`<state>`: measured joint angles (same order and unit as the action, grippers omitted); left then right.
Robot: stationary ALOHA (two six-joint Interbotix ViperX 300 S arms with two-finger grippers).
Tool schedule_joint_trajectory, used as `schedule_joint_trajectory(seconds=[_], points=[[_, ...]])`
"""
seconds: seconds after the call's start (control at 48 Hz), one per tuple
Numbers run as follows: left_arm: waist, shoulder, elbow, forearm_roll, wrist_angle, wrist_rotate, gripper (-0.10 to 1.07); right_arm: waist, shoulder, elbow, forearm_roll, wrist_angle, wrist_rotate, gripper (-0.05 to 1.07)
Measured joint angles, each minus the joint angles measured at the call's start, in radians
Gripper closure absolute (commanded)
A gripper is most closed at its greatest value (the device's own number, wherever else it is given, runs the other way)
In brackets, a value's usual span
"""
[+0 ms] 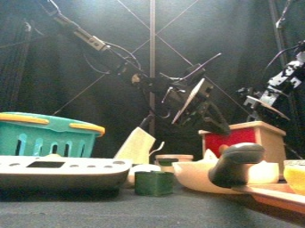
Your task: Close drawer
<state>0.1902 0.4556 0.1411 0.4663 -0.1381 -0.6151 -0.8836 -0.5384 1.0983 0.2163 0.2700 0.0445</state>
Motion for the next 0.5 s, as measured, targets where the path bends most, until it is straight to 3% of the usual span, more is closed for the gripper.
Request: schedule_joint_trajectory(seconds=[0.271,0.5], points=[[0.012,-0.106,0.107,-0.008,-0.017,0.000,0.56,0.000,-0.025,-0.023,-0.032,0.018,0.002,0.98],[0.006,-0.144,0.158,-0.008,-0.018,0.002,0.56,-0.002,-0.041,-0.029,-0.044,0.020,0.002,0.98]])
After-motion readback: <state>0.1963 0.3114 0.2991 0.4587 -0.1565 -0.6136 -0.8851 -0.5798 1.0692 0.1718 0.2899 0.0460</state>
